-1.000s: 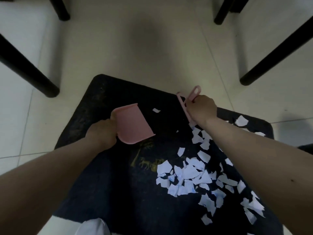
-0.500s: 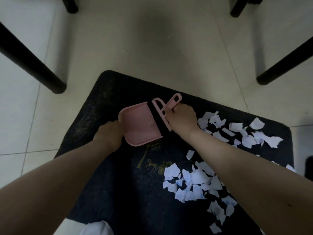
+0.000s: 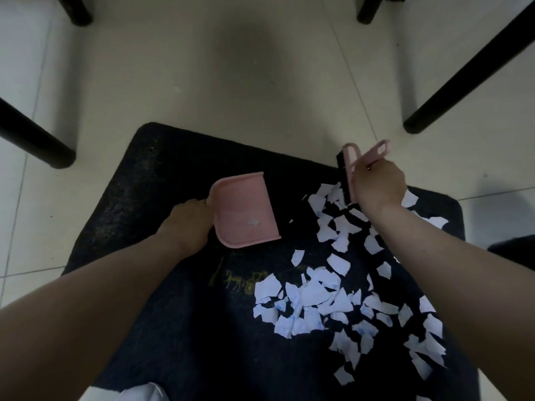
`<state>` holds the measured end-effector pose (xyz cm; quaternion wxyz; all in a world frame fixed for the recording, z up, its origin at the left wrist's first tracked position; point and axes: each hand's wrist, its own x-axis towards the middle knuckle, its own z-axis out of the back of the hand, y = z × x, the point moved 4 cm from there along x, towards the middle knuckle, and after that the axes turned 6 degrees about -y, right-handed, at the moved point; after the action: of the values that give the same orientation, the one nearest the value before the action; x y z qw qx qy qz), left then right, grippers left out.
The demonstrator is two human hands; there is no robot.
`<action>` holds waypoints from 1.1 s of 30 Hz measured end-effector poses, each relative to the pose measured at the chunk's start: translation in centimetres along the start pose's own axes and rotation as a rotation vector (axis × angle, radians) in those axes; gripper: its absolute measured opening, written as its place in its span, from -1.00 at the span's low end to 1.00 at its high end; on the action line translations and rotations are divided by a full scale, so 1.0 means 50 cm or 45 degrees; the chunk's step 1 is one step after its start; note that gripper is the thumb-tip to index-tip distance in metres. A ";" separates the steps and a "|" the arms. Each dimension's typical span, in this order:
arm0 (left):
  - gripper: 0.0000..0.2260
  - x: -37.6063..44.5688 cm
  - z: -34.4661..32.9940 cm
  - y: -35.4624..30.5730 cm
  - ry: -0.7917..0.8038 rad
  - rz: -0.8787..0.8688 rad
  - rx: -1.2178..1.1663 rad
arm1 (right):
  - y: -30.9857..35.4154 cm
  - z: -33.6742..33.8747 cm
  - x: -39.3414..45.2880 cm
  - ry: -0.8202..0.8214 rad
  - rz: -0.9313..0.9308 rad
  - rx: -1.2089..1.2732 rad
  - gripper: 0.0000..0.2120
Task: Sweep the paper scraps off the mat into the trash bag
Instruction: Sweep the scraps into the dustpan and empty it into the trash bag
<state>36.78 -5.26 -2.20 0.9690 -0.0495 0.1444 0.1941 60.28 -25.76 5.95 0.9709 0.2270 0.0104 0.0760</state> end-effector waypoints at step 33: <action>-0.36 0.042 0.004 -0.078 0.104 -0.196 0.089 | -0.110 0.010 -0.061 -0.073 -0.181 -0.019 -0.37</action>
<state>40.20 -8.05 -2.50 0.9755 -0.0344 0.1863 0.1117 58.09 -31.30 3.92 0.9754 0.2204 -0.0021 0.0004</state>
